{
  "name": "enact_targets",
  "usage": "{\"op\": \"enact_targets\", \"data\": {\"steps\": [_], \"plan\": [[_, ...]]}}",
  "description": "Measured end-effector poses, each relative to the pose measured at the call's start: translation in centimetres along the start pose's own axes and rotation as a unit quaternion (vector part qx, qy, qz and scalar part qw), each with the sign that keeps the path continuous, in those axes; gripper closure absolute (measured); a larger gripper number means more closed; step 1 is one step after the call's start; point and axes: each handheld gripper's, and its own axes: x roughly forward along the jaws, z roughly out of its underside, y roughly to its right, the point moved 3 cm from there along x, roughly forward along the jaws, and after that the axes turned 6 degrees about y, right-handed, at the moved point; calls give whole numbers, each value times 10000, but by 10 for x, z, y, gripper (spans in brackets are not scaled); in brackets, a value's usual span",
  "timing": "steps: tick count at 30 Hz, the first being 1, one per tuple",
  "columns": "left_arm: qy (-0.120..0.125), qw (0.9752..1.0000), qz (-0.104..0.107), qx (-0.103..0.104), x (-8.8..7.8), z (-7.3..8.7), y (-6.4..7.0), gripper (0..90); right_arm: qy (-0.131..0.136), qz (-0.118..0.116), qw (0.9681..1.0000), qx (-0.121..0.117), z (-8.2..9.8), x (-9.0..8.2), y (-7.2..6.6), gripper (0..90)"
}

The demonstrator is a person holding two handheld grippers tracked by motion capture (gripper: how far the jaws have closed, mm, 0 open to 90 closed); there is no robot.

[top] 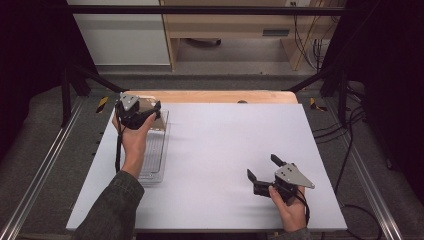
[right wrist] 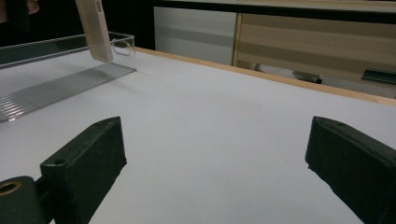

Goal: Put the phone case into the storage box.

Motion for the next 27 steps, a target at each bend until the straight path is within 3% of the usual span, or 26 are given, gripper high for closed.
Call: {"op": "enact_targets", "data": {"steps": [27], "plan": [[-106, 9999, -117, -9, 6, 7, -5, 100, -32, -15, 10000, 12, 1, 0, 0, 48]]}}
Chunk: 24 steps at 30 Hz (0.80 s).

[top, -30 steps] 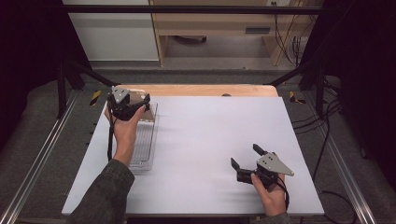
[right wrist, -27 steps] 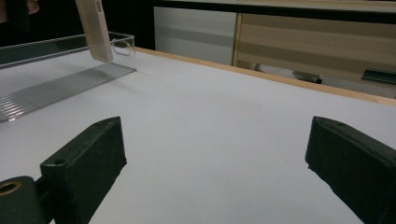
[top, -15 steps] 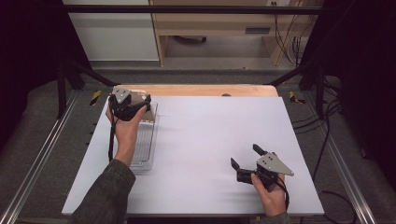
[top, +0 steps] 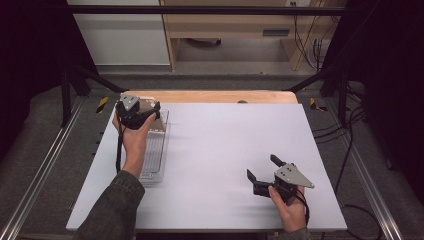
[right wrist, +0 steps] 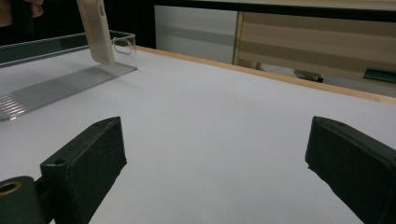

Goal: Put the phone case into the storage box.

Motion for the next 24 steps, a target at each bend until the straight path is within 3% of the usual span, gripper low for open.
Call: {"op": "enact_targets", "data": {"steps": [24], "plan": [[-40, 9999, -96, -49, 10, 2, 1, 100, -34, -33, 10000, 0, 1, 1, -1, 48]]}}
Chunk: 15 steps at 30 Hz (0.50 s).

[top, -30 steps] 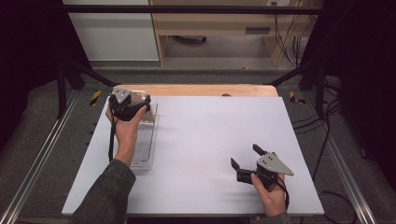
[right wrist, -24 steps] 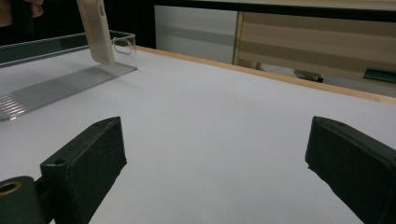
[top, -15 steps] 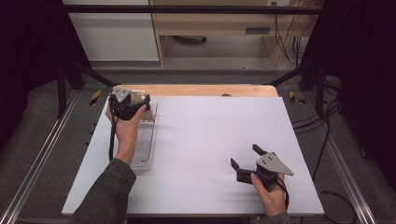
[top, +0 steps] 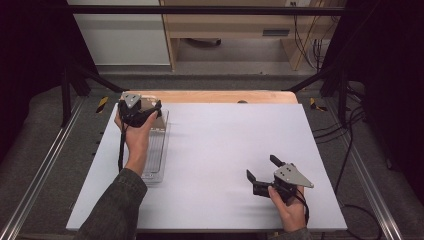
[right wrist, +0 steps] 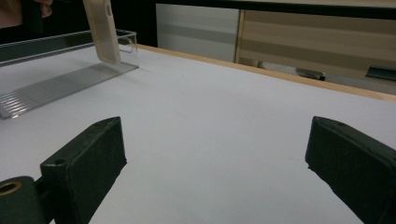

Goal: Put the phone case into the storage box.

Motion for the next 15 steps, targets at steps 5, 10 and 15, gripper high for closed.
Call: {"op": "enact_targets", "data": {"steps": [5, 10, 15], "plan": [[-29, 10000, -36, 86, 1, 1, 0, 100, -6, -2, 10000, -1, 0, 0, 0, 48], [-54, 9999, -50, 101, 2, 2, -1, 99, -11, -8, 10000, 6, 0, 0, 0, 47], [-73, 9999, -57, 99, 3, 4, -1, 99, -8, -10, 10000, 8, 0, 0, 0, 47]]}}
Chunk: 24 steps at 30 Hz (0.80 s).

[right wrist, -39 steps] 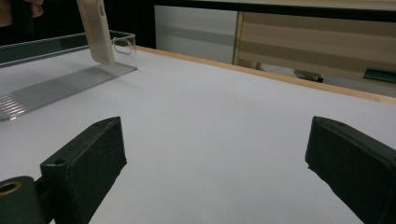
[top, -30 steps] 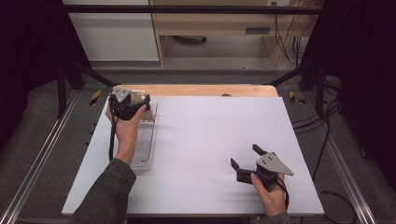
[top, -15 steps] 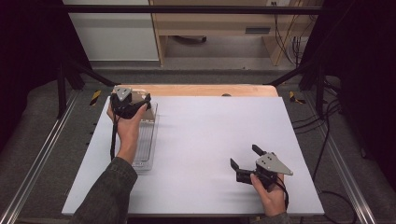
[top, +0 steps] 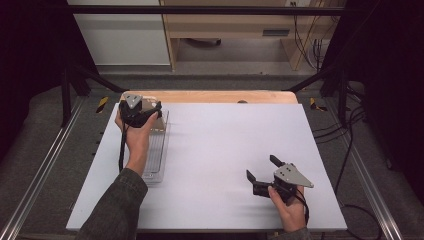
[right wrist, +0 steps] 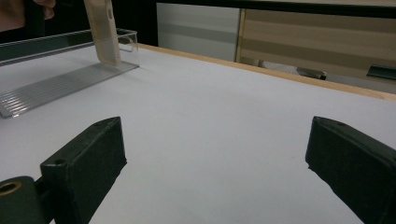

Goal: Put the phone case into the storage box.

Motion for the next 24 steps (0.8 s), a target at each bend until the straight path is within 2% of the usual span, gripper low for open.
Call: {"op": "enact_targets", "data": {"steps": [20, 24], "plan": [[-25, 10000, -32, 73, 2, 2, 3, 99, -3, -4, 10000, 13, 0, 0, 0, 47], [-43, 10000, -23, 11, 2, 0, 4, 99, -11, -6, 10000, 18, 0, 0, 0, 47]]}}
